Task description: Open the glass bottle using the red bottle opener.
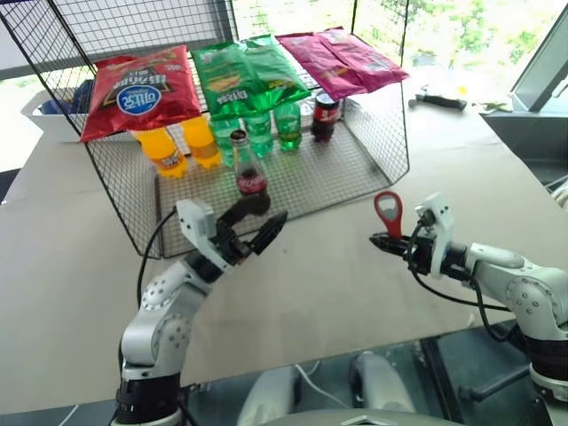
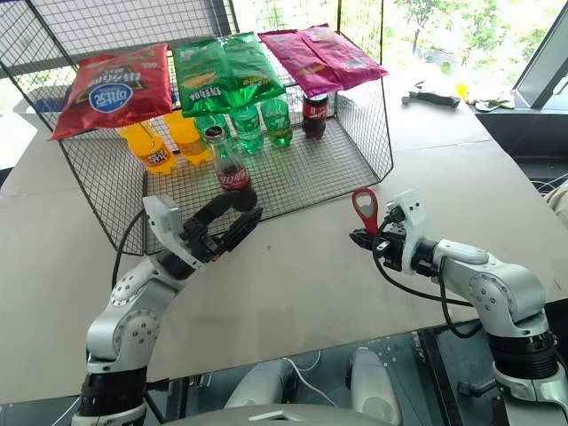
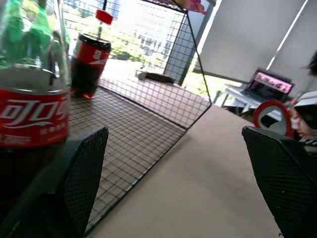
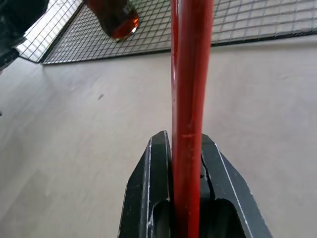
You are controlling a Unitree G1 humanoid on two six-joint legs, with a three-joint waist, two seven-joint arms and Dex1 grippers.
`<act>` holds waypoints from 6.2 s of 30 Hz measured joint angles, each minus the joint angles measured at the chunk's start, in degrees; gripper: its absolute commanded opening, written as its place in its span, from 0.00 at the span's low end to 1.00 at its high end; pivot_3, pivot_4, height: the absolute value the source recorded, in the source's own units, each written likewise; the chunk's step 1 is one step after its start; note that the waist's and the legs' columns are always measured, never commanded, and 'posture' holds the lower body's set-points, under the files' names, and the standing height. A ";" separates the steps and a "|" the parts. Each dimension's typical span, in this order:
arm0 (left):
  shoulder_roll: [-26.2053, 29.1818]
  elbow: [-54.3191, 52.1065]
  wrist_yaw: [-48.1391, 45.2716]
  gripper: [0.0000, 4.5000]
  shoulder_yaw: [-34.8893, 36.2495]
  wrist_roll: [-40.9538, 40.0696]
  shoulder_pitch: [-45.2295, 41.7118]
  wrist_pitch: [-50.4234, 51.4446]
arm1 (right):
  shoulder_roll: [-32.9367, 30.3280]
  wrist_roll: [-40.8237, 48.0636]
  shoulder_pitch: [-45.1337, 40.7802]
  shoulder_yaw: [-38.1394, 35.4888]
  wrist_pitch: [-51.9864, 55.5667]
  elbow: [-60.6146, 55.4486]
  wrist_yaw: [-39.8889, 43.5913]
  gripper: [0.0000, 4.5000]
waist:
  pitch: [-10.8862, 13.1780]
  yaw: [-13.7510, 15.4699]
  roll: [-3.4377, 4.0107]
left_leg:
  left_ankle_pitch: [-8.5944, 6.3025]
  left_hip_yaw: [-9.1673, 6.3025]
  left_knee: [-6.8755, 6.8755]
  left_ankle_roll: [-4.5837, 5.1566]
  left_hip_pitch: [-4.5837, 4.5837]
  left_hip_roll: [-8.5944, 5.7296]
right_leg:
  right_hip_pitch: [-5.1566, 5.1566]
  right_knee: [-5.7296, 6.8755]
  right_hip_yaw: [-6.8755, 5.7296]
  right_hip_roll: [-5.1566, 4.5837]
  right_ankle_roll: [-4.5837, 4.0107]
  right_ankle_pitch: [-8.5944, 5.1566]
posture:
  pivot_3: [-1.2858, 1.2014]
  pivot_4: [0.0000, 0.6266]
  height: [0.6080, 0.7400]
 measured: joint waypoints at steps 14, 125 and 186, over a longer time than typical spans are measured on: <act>-3.83 -0.02 22.67 0.99 -4.82 27.04 -4.65 -8.13 | 2.30 -15.49 -5.86 5.09 -13.69 -3.10 -3.22 0.00 | 0.09 1.25 -0.08 | -0.01 -0.10 0.01 0.02 -0.04 -0.12 | 0.00 -0.06 -0.12 0.01 0.01 0.01 | 0.52 0.24 1.00; 1.23 12.15 -20.05 0.99 -14.38 2.27 -19.61 -4.68 | 4.19 -25.15 -8.77 5.19 -15.59 -2.97 -3.22 0.00 | 0.05 -0.26 -0.11 | 0.02 -0.13 0.62 0.01 -0.87 -0.28 | -0.78 0.47 -0.09 -0.03 0.03 0.05 | 0.52 0.24 1.00; 3.95 15.13 -19.89 0.34 -15.69 6.07 -20.54 -9.58 | 14.94 -74.12 0.49 22.88 -61.51 7.93 -15.94 0.00 | -0.63 -0.33 -0.02 | 0.02 0.03 0.76 0.01 0.35 -0.26 | 0.37 0.59 0.05 0.14 0.05 0.08 | 0.52 0.24 1.00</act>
